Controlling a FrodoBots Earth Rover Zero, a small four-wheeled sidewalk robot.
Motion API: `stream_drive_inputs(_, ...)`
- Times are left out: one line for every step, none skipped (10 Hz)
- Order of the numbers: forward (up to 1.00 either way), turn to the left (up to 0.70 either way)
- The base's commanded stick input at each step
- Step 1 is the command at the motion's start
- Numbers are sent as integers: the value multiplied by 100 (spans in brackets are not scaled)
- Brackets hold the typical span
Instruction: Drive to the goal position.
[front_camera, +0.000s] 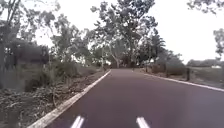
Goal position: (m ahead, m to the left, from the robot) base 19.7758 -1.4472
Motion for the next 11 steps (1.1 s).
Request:
stream_drive_inputs(60, 0)
stream_drive_inputs(60, 0)
stream_drive_inputs(60, 0)
stream_drive_inputs(60, 0)
stream_drive_inputs(60, 0)
stream_drive_inputs(60, -15)
stream_drive_inputs(60, -15)
stream_drive_inputs(60, -15)
stream_drive_inputs(60, -15)
stream_drive_inputs(60, -15)
stream_drive_inputs(60, -15)
